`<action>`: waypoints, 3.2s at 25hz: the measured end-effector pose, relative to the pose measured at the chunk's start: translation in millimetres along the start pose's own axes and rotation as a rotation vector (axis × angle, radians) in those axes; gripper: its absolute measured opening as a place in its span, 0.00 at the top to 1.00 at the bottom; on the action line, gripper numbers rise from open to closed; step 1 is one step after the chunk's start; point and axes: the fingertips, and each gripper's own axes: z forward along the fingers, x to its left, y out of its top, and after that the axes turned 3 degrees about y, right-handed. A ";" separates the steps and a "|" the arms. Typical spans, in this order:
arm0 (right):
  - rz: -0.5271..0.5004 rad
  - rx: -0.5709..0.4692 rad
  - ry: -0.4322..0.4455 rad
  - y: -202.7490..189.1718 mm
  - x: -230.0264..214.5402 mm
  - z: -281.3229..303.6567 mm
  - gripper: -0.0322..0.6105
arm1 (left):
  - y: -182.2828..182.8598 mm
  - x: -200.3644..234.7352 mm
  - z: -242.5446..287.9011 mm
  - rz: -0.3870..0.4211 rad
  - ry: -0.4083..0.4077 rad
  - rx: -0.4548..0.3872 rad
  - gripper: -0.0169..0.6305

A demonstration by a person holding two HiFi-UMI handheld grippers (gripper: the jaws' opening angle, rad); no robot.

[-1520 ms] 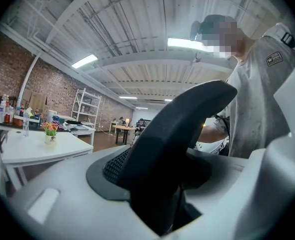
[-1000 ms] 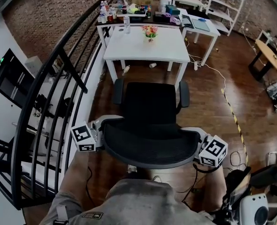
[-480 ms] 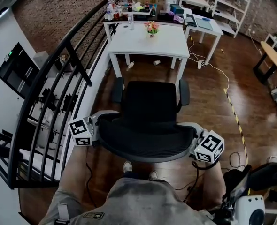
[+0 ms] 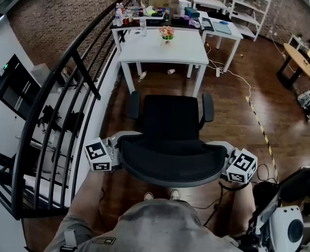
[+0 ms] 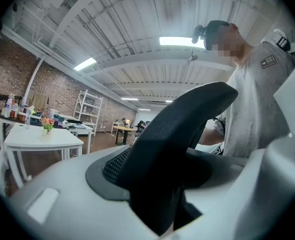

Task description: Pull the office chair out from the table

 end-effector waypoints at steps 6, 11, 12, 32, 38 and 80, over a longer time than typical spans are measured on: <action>0.015 -0.003 -0.023 -6.1 16.9 -5.5 0.66 | -2.2 -14.9 -4.8 0.009 -0.023 -0.014 0.62; 0.011 -0.009 -0.035 -8.2 24.1 -13.4 0.65 | -1.2 -24.9 -3.5 0.018 -0.025 -0.019 0.63; 0.011 -0.009 -0.036 -8.8 25.4 -14.8 0.65 | -1.3 -26.8 -3.2 0.019 -0.025 -0.019 0.63; 0.063 -0.091 -0.463 -14.1 31.9 -47.4 0.40 | -19.2 -8.5 -62.5 0.000 0.324 -0.139 0.44; 0.062 -0.078 -0.426 -40.8 60.8 -65.0 0.40 | -43.6 -42.6 -75.7 -0.054 0.452 -0.156 0.55; 0.185 0.035 0.000 -119.5 332.8 19.8 0.83 | -130.6 -315.4 -45.3 -0.197 -0.051 0.028 0.97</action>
